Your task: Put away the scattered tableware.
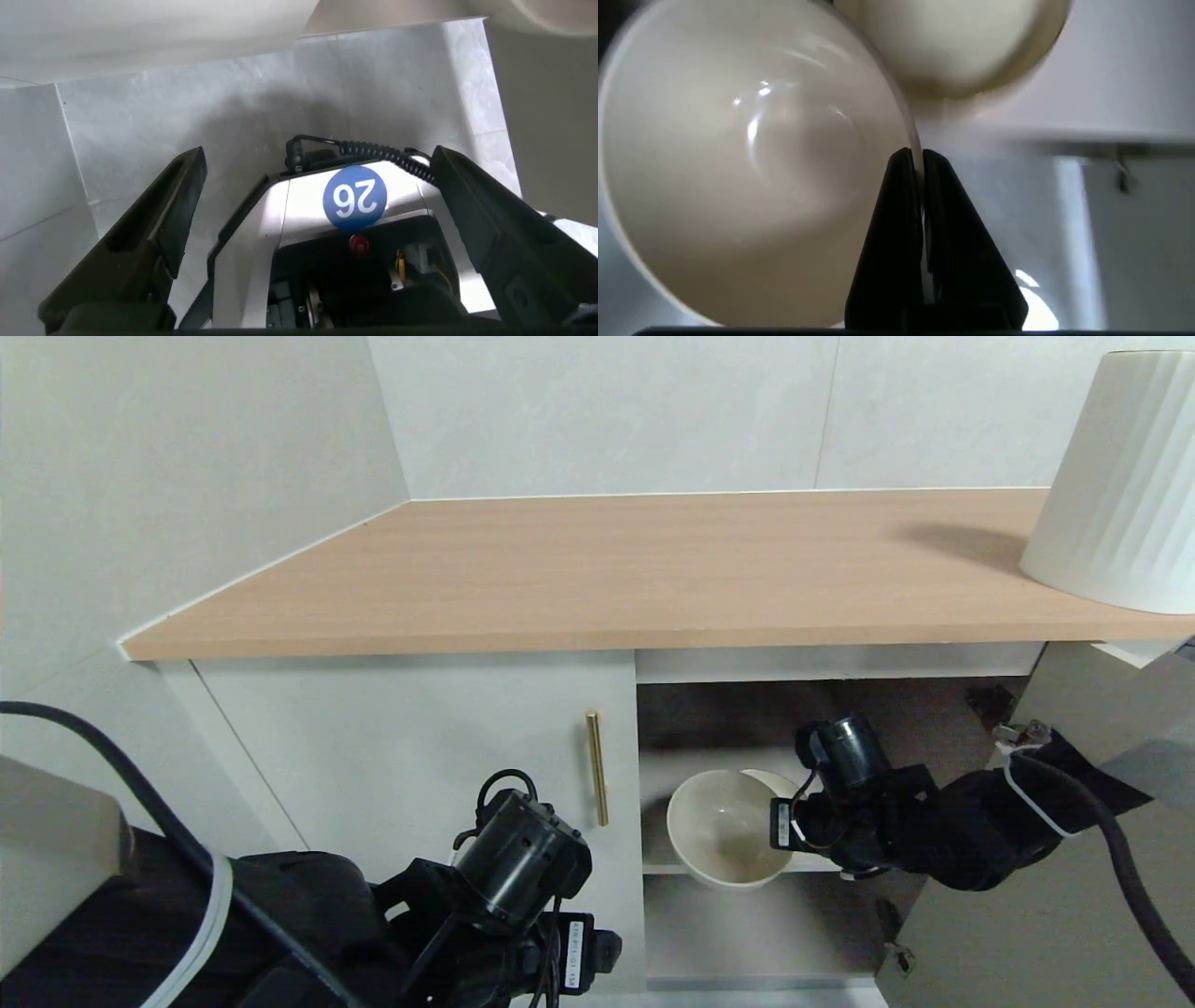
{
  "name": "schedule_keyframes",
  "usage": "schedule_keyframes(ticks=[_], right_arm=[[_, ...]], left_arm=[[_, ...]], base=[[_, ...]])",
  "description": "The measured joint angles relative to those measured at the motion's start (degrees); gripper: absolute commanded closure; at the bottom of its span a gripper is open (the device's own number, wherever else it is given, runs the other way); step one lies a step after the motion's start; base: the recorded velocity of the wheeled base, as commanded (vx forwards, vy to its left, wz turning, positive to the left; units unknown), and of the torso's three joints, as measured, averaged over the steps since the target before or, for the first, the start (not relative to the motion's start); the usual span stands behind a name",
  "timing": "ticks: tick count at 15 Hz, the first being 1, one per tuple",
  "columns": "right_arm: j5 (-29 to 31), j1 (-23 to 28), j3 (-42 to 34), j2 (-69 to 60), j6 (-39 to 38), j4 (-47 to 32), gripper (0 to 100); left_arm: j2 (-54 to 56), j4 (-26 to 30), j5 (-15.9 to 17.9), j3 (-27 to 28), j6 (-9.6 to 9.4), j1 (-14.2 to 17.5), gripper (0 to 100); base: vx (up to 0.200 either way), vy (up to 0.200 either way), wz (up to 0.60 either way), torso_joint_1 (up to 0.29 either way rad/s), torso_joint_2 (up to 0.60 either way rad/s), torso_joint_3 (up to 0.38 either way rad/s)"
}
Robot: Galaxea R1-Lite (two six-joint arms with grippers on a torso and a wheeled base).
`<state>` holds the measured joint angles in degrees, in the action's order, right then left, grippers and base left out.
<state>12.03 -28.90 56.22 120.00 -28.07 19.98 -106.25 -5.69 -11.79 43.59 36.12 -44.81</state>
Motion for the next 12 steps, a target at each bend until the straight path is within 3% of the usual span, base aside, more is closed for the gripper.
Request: schedule_keyframes(ticks=[4,12], right_arm=[[0.1,2.4,1.6,2.9,-3.9,7.0,100],[8.2,6.5,7.0,8.5,-6.0,7.2,100]], left_arm=[[0.0,0.0,0.0,0.0,0.00,0.1,0],[0.0,0.0,-0.1,0.0,-0.02,0.0,0]], base=[[0.000,0.000,0.00,0.000,0.00,0.000],[0.000,0.000,0.00,0.000,0.00,0.000]])
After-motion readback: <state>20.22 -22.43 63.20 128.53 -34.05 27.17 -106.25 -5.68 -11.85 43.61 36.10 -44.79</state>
